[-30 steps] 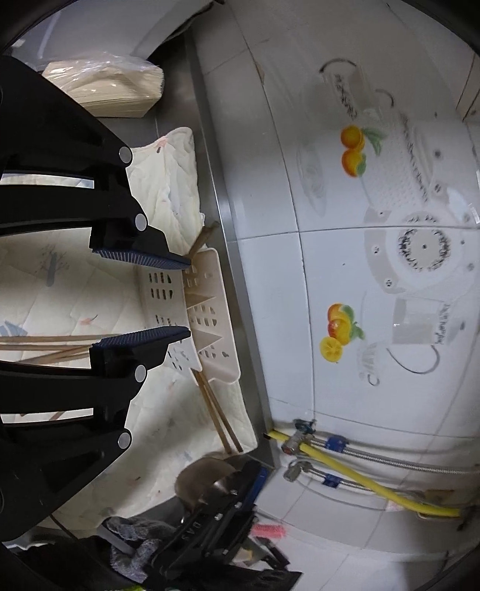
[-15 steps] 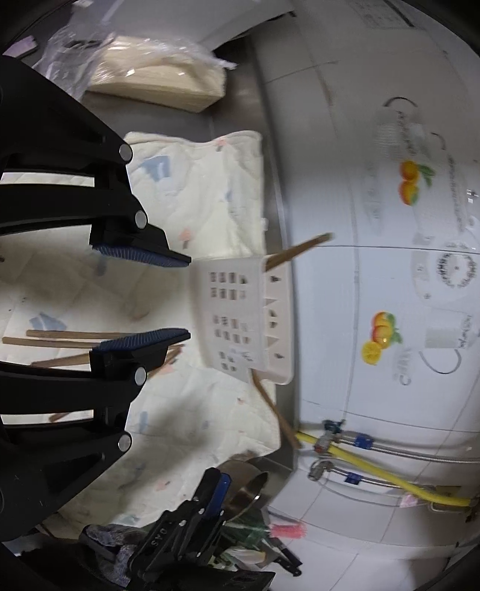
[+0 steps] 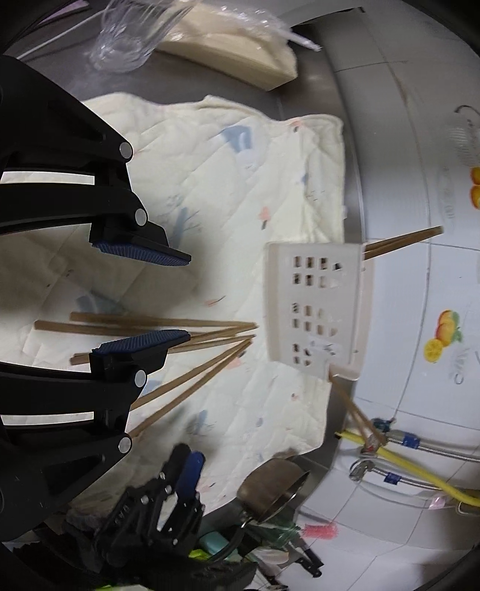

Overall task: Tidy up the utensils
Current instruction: 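Close the left tool on a third chopstick while the right tool grasps another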

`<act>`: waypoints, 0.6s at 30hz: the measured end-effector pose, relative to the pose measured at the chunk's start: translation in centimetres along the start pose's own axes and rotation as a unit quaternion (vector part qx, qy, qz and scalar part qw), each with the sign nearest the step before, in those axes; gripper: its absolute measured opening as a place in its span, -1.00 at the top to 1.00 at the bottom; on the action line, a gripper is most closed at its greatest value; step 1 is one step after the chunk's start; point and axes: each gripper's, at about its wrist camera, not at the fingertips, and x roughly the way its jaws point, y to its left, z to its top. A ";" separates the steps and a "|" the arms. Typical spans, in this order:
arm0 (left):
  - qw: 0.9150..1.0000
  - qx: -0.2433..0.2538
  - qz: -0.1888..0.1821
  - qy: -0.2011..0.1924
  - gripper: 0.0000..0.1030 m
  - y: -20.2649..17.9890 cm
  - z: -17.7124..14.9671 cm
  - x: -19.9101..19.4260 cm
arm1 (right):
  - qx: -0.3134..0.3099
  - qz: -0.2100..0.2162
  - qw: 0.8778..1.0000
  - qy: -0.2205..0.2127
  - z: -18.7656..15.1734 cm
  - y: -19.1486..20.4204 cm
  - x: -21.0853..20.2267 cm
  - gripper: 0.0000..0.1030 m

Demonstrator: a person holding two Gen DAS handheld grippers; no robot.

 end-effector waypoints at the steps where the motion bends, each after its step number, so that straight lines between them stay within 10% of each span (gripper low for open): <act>1: 1.000 -0.003 -0.002 0.001 0.30 0.0 -0.3 0.1 | 0.003 0.002 1.000 0.008 -0.6 0.0 0.4 0.52; 18: 0.999 -0.005 -0.038 0.023 0.30 -1.6 -3.4 1.2 | 0.028 -0.004 0.997 0.075 -3.8 -0.3 4.3 0.71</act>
